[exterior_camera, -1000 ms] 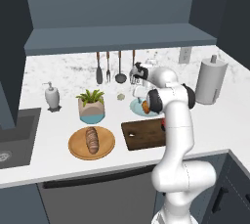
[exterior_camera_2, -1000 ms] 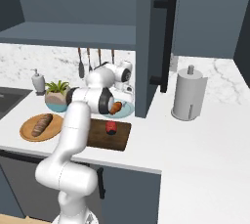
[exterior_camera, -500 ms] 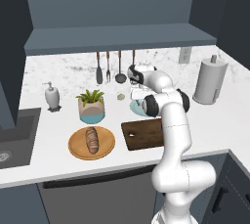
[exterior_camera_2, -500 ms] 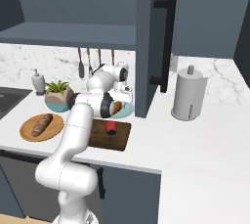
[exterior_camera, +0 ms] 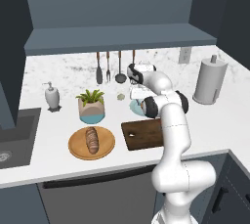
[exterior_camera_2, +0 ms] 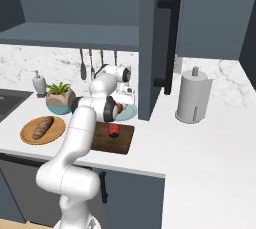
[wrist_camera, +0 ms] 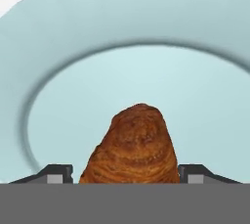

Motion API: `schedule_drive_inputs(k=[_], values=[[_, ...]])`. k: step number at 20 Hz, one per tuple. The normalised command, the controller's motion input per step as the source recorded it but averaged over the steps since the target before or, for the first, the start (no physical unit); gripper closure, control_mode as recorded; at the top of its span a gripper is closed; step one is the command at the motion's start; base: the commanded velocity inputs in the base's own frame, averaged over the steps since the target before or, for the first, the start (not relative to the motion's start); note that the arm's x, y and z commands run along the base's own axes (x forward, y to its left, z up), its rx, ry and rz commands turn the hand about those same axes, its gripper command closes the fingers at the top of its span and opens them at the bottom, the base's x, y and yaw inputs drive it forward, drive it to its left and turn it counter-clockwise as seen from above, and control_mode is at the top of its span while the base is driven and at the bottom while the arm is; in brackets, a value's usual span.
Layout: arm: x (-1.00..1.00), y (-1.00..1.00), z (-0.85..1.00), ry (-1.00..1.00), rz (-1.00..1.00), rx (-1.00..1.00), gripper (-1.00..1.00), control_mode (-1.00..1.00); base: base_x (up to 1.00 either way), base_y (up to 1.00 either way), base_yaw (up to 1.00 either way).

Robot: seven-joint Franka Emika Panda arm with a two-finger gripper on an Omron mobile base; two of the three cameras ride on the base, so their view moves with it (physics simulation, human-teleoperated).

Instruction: From the different types of pastries on the counter, select a croissant and place it on the cutting board. Then retrieve a jar of jam from the cabinet and place it alongside the croissant on the cutting board.

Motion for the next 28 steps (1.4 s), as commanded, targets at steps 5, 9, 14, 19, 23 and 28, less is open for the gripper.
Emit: schedule_drive_inputs(k=[5,9,14,19,23,28], values=[[0.04,0.31,0.17,0.06,0.0,0.0,1.0,-1.0,0.0,0.0,0.0],[-0.06,0.42,0.64,0.0,0.0,0.0,1.0,-1.0,0.0,0.0,0.0],[-0.12,0.39,0.22,0.0,0.0,0.0,1.0,-1.0,0.0,0.0,0.0],[-0.81,0.44,0.26,-0.05,0.0,0.0,1.0,-1.0,0.0,0.0,0.0],[-0.96,0.33,0.61,-0.11,0.0,-0.03,1.0,-1.0,0.0,0.0,0.0],[-0.92,0.38,-0.29,-0.1,0.0,0.0,1.0,-1.0,0.0,0.0,0.0]])
